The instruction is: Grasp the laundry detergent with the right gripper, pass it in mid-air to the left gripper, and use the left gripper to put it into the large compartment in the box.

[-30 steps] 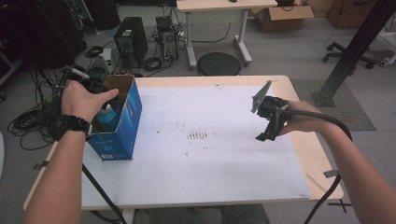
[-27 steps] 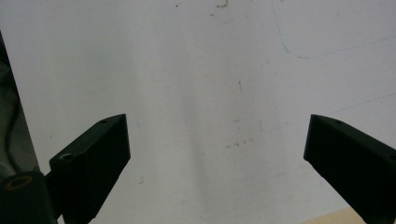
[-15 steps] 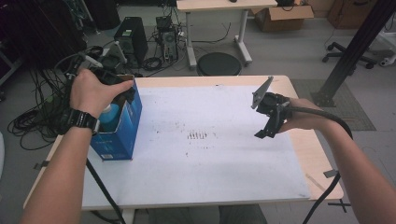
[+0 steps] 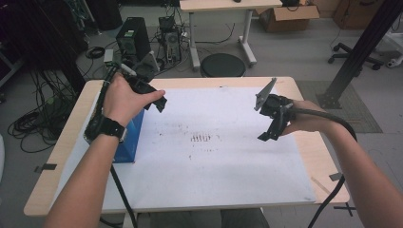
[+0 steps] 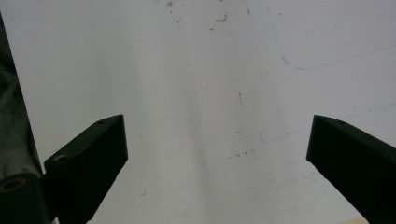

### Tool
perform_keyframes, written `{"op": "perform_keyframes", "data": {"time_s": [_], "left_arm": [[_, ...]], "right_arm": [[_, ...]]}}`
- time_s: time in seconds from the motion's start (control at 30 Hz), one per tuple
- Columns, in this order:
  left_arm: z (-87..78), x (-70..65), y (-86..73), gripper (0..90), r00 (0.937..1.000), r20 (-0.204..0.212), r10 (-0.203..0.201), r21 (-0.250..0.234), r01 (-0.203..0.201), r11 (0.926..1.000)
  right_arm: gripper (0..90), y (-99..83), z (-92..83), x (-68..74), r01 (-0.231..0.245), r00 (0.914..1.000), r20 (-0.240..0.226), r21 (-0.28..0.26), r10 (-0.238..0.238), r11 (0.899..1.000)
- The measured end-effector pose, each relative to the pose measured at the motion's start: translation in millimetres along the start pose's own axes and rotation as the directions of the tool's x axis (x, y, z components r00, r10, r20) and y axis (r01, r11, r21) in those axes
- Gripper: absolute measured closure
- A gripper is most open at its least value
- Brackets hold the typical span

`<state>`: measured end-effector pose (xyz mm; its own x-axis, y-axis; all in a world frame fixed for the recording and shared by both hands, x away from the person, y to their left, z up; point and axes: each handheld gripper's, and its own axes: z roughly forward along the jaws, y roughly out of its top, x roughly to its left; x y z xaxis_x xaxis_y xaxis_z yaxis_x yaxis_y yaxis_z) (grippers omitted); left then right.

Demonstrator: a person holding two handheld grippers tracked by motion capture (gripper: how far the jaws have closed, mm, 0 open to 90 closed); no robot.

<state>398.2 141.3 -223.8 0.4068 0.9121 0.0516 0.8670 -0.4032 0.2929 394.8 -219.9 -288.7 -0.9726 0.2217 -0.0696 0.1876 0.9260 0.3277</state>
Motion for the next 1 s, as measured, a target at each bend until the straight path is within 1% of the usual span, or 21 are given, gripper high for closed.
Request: {"op": "perform_keyframes", "data": {"time_s": [0.1, 0.23, 0.33, 0.47, 0.87, 1.0], "left_arm": [[8.1, -9.3, 1.7, 5.8, 0.9996, 0.025, 0.016, 0.001, -0.016, 0.9999], [18.9, -18.2, 3.7, 5.2, 0.9983, 0.045, 0.036, 0.010, -0.036, 0.9993], [24.7, -21.4, 5.3, 4.9, 0.9990, 0.037, 0.026, 0.009, -0.027, 0.9996], [30.0, -25.2, 6.4, 4.9, 0.9976, 0.061, 0.032, 0.010, -0.033, 0.9994], [32.7, -27.2, 6.0, 4.8, 0.9965, 0.071, 0.045, 0.010, -0.046, 0.9989], [33.2, -26.8, 5.8, 4.8, 0.9965, 0.073, 0.041, 0.009, -0.042, 0.9991]], "right_arm": [[4.8, -0.1, 1.0, -1.0, -0.003, 1.0000, -0.008, -0.003, 0.003, 1.000], [4.2, -0.5, 1.1, -2.0, -0.007, 0.9999, -0.014, -0.007, 0.007, 1.000], [4.1, -0.8, 1.3, -1.7, -0.003, 0.9999, -0.014, -0.006, 0.003, 1.000], [4.1, -2.3, 2.2, -2.2, -0.006, 0.9999, -0.011, -0.003, 0.006, 1.000], [4.1, -2.2, 3.6, -1.3, -0.005, 0.9999, -0.012, 0.001, 0.005, 1.000], [4.1, -1.7, 4.0, -0.5, -0.003, 0.9999, -0.012, 0.003, 0.003, 1.000]]}}
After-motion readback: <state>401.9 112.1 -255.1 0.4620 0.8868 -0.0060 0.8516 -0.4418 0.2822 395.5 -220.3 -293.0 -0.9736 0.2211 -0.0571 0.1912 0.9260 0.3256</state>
